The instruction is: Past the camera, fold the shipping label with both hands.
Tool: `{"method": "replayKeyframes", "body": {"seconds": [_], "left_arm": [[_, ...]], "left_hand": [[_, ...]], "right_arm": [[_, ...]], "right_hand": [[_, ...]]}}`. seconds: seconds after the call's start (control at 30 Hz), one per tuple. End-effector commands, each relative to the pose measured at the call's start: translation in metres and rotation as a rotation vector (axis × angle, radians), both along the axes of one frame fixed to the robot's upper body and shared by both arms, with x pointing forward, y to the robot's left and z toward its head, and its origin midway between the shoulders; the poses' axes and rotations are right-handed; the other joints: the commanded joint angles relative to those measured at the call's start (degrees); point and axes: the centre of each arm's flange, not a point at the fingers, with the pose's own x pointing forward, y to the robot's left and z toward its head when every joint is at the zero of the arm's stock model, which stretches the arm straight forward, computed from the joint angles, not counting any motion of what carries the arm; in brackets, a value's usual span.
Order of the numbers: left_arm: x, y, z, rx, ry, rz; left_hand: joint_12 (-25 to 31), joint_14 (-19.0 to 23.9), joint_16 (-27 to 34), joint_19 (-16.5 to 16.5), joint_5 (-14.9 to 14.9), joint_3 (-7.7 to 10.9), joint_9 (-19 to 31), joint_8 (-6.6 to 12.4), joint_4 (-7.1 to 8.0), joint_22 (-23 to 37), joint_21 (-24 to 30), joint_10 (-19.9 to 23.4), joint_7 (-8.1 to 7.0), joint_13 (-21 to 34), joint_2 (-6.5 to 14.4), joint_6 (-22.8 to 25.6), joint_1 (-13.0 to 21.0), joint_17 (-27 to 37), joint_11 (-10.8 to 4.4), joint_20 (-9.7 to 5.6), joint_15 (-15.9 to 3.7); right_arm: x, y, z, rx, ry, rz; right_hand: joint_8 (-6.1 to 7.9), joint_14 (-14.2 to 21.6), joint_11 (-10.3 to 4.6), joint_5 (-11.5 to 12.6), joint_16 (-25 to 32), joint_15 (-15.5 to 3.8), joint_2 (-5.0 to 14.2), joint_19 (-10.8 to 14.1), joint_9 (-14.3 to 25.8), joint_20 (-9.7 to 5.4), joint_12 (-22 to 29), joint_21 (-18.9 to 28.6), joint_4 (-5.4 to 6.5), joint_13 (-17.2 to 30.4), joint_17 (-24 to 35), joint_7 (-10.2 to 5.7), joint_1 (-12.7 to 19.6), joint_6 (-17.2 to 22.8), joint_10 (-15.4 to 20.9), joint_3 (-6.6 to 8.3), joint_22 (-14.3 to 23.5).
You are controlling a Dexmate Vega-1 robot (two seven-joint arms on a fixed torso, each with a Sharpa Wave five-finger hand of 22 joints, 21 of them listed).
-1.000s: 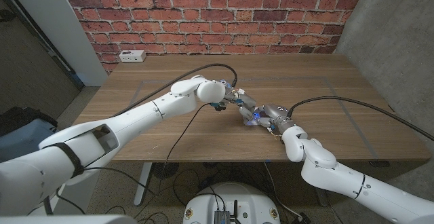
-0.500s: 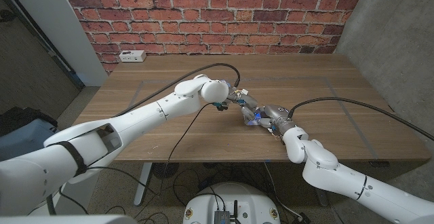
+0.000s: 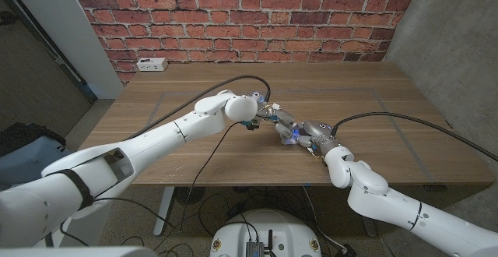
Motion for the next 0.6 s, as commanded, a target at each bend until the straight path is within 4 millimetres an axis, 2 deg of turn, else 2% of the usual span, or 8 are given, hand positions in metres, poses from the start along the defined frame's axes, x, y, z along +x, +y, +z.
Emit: {"method": "replayKeyframes", "body": {"seconds": [0.03, 0.1, 0.17, 0.37, 0.53, 0.6], "left_arm": [[-0.009, 0.028, 0.024, -0.319, 0.026, -0.118], [-0.01, 0.037, 0.027, -0.428, 0.088, -0.167], [-0.01, 0.04, 0.028, -0.462, 0.107, -0.186], [-0.012, 0.057, 0.033, -0.635, 0.159, -0.233], [-0.011, 0.067, 0.032, -0.722, 0.162, -0.232], [-0.011, 0.07, 0.031, -0.747, 0.184, -0.232]], "left_hand": [[-0.55, -1.79, -0.87, -1.11, -0.55, -0.65, -0.02, -1.02, 1.09, 0.1, -0.19, -1.45, -0.62, 0.29, -0.6, -1.99, -2.09, -0.07, -0.02, 0.33, 0.24], [-0.55, -1.49, -0.85, -1.15, -0.65, -0.74, -0.04, -0.99, 1.1, 0.09, -0.17, -1.44, -0.54, 0.31, -0.79, -1.84, -2.36, -0.13, -0.1, 0.61, 0.06], [-1.34, -2.38, -1.74, -1.29, -0.69, -0.33, -0.47, -1.54, 0.59, 0.04, -0.11, -2.69, -1.11, -0.14, -1.01, -2.49, -2.48, -0.58, -0.68, 1.33, -0.23], [-2.47, -3.23, -3.19, -1.47, -0.56, 0.81, -1.23, -2.57, -0.39, -0.03, 0.06, -3.63, -2.08, -1.17, -0.86, -3.93, -2.29, -1.63, -0.79, 2.0, -0.54], [-4.05, -4.27, -4.68, -1.87, -0.5, 1.52, -2.04, -4.02, -0.73, -0.1, 0.18, -5.04, -3.45, -2.31, -0.87, -6.57, -2.78, -2.79, -0.79, 2.29, -0.37], [-4.93, -5.13, -5.41, -2.36, -0.52, 1.8, -2.42, -4.67, -0.8, -0.12, 0.12, -5.97, -4.05, -2.83, -0.85, -7.95, -3.08, -3.22, -1.13, 2.68, -0.2]], "right_arm": [[-0.002, 0.001, 0.002, -0.003, -0.009, 0.001], [-0.003, 0.001, 0.003, -0.005, -0.012, 0.003], [-0.003, 0.002, 0.003, -0.006, -0.013, 0.003], [-0.006, 0.002, 0.006, 0.027, -0.033, 0.021], [-0.009, -0.002, 0.009, 0.095, -0.065, 0.052], [-0.011, -0.004, 0.01, 0.146, -0.068, 0.078]], "right_hand": [[0.11, 0.46, 0.2, 0.04, 0.23, -6.94, 0.33, 0.25, 0.16, 0.06, -0.15, 0.14, 0.12, 0.14, 0.2, 0.2, 0.41, -0.41, -0.42, -0.26, 0.29], [-0.08, 0.47, 0.82, 0.05, 0.24, -6.92, 0.37, 0.28, 0.16, 0.08, -0.27, 0.16, 0.14, 0.14, 0.21, 0.33, 0.43, -0.95, -0.83, -0.29, 0.29], [-0.39, 0.45, 1.13, 0.06, 0.24, -6.88, 0.43, 0.29, 0.17, 0.09, -0.31, 0.16, 0.12, 0.15, 0.22, 0.23, 0.49, -1.9, -1.06, -0.29, 0.29], [-0.74, 0.41, 2.64, 0.08, 0.29, -6.9, 0.92, 0.23, 0.19, 0.02, -0.5, 0.14, 0.35, 0.19, 0.34, 0.28, 0.42, -3.59, -2.04, -0.26, 0.3], [-1.05, -0.18, 2.99, 0.07, 0.3, -6.73, 2.29, 0.05, 0.24, -0.32, -0.86, 0.1, 1.24, 0.25, 0.76, -0.26, -0.22, -5.76, -3.93, -0.04, 0.32], [-1.24, -0.92, 3.11, -0.04, 0.08, -6.2, 2.3, -0.23, 0.26, -0.38, -1.01, 0.04, 2.18, 0.29, 1.0, -0.2, -1.56, -7.96, -5.47, -0.39, 0.35]]}}
